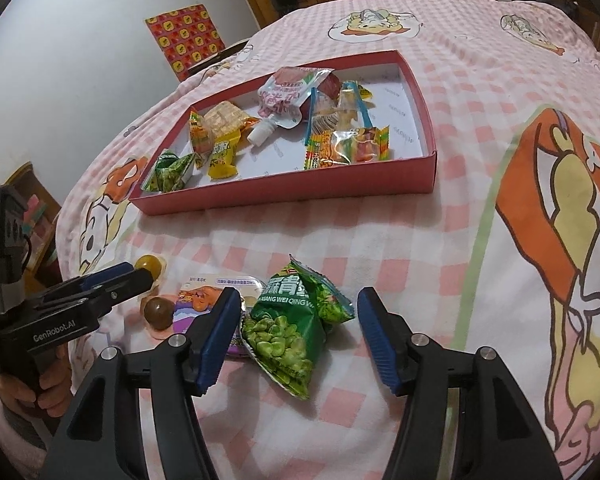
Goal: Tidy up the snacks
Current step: 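Grasp the green pea bag with the right gripper while the left gripper reaches the yellow jelly cup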
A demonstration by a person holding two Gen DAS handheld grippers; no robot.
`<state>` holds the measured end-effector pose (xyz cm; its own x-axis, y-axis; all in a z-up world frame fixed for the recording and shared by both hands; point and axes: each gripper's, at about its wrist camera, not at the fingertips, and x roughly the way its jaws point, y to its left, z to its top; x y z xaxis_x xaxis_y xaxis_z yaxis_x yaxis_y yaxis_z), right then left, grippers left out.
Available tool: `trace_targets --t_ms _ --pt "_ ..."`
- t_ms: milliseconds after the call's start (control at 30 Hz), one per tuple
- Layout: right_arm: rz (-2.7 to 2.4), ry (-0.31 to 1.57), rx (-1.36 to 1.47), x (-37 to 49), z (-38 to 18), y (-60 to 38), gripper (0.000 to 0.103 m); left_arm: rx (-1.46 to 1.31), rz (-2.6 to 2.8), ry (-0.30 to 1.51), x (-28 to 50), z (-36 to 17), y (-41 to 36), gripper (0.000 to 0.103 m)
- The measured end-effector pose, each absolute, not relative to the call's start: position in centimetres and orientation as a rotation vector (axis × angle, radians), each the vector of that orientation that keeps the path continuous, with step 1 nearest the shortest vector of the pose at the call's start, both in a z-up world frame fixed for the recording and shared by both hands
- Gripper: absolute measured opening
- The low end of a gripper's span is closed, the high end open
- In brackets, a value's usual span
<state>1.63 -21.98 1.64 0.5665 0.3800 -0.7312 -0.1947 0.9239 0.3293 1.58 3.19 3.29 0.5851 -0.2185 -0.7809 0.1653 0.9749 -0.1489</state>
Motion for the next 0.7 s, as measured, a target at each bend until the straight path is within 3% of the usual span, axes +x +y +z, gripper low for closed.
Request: trace_targets --t_ms 200,700 --pt "0.338 0.908 0.216 1.76 1.40 -21.85 0.062 -0.038 -0.229 0.901 1.48 3.13 2.72 0.032" --pt "0.337 0.896 0.214 1.56 1.69 -21.91 0.046 -0.057 -0.258 0.892 1.17 3.91 2.79 0.031"
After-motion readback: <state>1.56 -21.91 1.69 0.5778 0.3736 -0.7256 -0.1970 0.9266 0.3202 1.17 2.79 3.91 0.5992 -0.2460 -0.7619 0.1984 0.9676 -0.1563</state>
